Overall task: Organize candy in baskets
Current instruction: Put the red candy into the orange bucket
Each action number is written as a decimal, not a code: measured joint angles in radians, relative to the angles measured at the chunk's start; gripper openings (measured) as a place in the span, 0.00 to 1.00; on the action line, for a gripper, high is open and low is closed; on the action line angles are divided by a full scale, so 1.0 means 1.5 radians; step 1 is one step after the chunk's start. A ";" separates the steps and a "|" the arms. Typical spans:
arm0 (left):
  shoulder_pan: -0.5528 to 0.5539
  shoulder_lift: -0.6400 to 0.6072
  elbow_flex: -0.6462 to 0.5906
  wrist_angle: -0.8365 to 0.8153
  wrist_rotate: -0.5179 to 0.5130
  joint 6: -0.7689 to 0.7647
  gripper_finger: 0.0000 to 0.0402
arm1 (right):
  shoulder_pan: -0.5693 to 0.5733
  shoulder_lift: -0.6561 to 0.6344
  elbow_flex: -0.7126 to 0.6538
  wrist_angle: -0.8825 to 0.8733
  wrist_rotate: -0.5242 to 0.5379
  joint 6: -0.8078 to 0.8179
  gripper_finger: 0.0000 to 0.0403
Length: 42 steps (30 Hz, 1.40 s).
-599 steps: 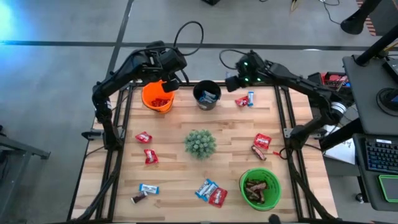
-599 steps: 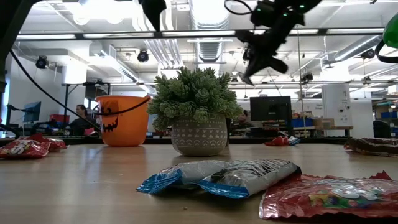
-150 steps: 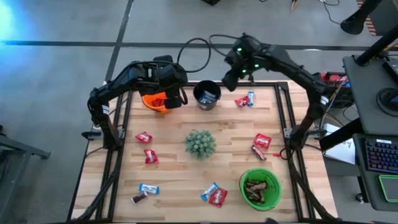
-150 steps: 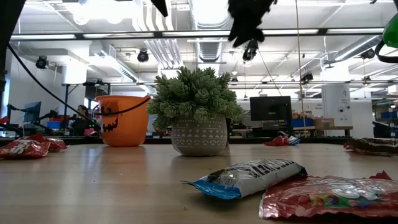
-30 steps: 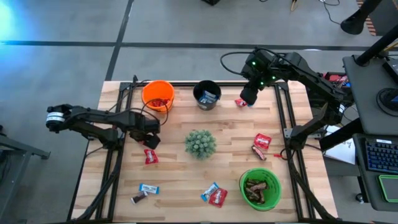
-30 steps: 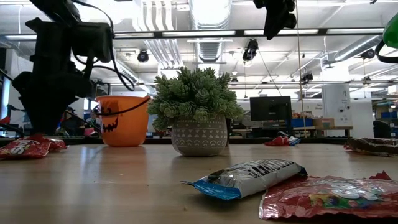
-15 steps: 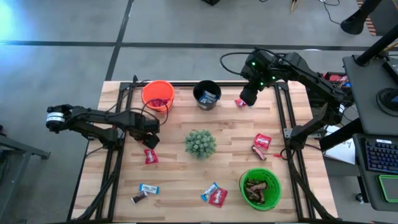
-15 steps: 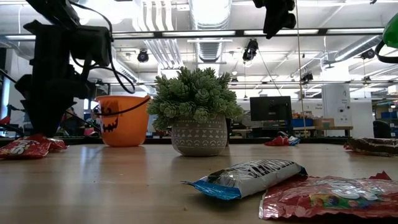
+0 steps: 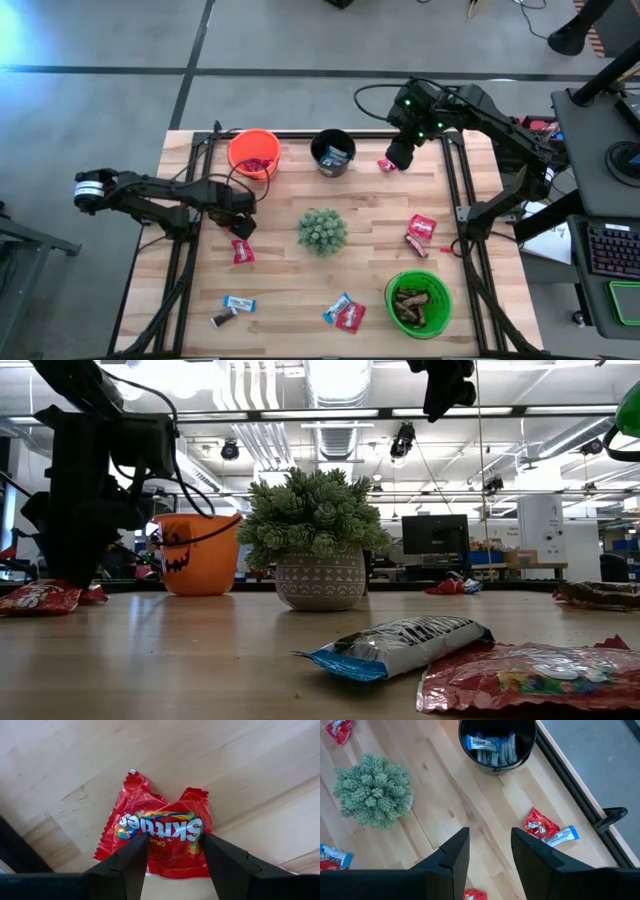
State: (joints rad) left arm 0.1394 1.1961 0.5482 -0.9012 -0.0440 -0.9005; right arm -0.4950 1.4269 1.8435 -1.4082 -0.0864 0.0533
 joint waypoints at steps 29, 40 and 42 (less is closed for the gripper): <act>-0.001 0.001 0.015 -0.017 0.046 0.047 0.00 | 0.000 -0.009 0.010 0.003 -0.035 0.016 0.33; -0.009 -0.049 0.138 -0.117 0.073 0.087 0.00 | 0.000 -0.010 0.011 0.006 -0.035 -0.022 0.33; -0.009 -0.068 0.168 -0.134 0.072 0.098 0.00 | 0.000 -0.010 0.011 0.011 -0.035 -0.023 0.33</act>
State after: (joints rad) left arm 0.1257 1.0941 0.7999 -1.1028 0.0637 -0.7538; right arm -0.4950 1.4120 1.8595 -1.3912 -0.1387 0.0190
